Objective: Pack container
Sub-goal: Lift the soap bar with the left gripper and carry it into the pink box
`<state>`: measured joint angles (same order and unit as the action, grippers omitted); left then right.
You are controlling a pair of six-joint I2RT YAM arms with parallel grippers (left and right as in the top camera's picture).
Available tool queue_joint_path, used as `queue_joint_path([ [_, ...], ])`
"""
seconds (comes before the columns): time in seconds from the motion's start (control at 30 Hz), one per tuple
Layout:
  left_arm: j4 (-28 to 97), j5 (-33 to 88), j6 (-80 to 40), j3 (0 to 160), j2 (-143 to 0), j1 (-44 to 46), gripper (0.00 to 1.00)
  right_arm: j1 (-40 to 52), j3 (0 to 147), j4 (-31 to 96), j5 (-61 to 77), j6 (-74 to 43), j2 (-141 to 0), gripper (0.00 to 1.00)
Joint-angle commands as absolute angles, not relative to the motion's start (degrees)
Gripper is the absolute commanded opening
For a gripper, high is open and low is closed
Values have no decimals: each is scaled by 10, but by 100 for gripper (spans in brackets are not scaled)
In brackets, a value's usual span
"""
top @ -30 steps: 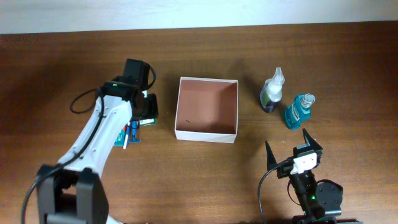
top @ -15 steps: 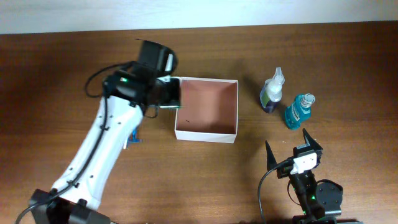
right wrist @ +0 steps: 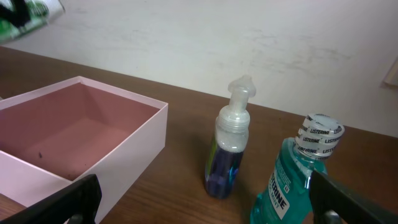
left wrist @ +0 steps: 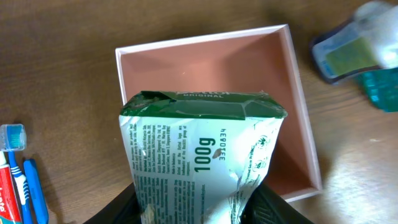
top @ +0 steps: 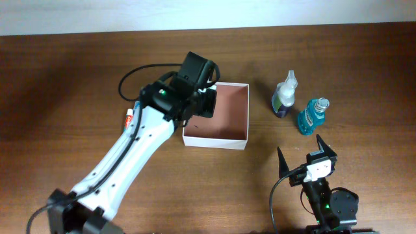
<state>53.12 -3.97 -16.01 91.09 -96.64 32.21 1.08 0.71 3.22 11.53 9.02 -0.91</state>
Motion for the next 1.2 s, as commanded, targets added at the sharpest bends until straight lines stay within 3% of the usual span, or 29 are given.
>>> queue_joint_path([
  [0.0,527,-63,-147,921,-1004,321,44,6,3,33,114,88,-5,98],
  [1.17,488,-90,-215,921,-1147,321,42,6,3,33,114,88,-5,98],
])
